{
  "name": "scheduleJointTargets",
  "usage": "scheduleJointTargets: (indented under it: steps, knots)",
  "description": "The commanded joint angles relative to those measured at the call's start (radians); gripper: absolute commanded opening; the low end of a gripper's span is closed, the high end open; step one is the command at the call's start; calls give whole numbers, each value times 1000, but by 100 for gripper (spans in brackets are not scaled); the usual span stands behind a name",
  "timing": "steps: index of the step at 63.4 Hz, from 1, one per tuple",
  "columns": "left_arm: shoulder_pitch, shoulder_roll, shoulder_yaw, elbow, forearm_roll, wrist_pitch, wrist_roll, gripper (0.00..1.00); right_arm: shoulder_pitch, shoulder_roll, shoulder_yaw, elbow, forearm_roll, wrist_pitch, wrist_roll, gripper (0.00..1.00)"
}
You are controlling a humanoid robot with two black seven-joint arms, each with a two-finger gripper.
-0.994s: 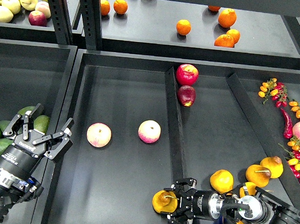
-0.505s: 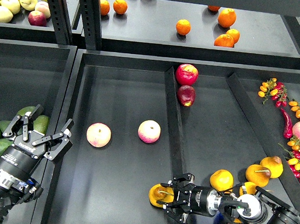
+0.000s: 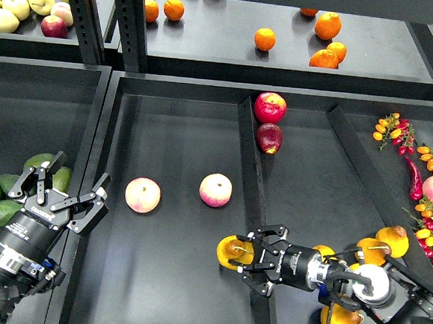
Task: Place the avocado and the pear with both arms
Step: 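Carry the pear into the bin of orange and yellow fruits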
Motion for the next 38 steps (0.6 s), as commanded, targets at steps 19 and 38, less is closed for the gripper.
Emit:
scheduleJointTargets:
  steps: [19,38]
  knots:
    - [0,0,19,3,4,0,0,99,-124,-167,95,122,10,-1,0,19]
    - [-6,0,28,9,5,0,0,99,-216,-209,98,127,2,10,0,20]
